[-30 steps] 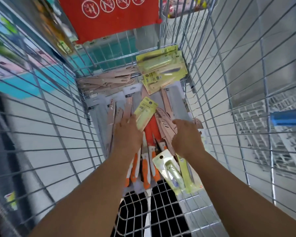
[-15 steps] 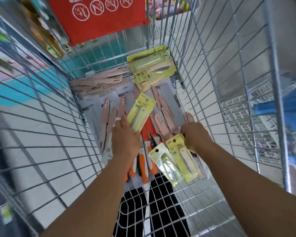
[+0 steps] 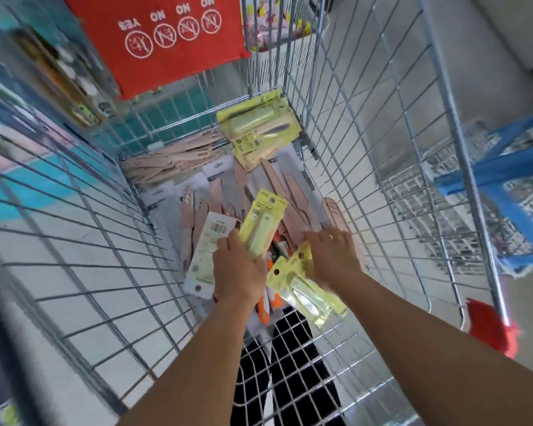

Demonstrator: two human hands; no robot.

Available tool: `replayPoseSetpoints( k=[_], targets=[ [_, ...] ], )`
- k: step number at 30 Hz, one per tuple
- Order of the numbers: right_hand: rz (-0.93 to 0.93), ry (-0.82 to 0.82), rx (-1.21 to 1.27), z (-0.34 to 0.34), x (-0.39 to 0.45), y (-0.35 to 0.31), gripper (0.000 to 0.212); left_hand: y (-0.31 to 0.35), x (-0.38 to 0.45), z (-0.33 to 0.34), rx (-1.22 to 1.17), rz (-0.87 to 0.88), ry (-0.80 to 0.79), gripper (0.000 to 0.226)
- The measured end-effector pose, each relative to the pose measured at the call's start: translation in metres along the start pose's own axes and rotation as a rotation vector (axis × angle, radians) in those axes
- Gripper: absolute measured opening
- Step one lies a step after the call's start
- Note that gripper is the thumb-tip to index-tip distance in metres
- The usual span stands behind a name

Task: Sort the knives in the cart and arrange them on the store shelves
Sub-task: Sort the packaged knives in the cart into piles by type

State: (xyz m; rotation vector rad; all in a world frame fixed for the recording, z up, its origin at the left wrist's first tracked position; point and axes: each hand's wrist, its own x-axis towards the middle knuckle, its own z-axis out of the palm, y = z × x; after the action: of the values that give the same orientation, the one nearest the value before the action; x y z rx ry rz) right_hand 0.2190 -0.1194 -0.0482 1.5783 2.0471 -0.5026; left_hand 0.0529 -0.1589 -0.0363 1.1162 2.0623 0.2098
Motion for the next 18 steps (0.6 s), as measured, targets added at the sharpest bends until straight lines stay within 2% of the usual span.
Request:
replayPoseSetpoints(
  k=[2,6,9,11,15,18],
  targets=[
    [0.003,0.065,0.037,-0.003,0.000,-0.003,0.041,0.001,-0.002,-0.001,-0.013,-0.015,0.003,0.067],
    [-0.019,-0.010,0.065,-0.026,0.003,-0.004,0.023,0.004,-0.001,-0.009,-0.050,-0.035,0.053,0.063],
    [0.002,-0.002,0.388,-0.052,0.009,-0.004,0.024,0.006,0.008,-0.017,-0.085,-0.054,0.102,0.056],
    [0.014,0.112,0.526,-0.071,0.017,-0.006,0.022,0.008,0.018,-0.022,-0.119,-0.061,0.148,0.052],
    [0.178,0.363,0.858,-0.102,0.042,-0.014,0.018,0.018,0.045,-0.035,-0.123,-0.047,0.219,0.048],
    [0.323,0.416,1.119,-0.111,0.074,-0.019,0.020,0.029,0.069,-0.047,-0.193,-0.041,0.226,0.046]
  ],
)
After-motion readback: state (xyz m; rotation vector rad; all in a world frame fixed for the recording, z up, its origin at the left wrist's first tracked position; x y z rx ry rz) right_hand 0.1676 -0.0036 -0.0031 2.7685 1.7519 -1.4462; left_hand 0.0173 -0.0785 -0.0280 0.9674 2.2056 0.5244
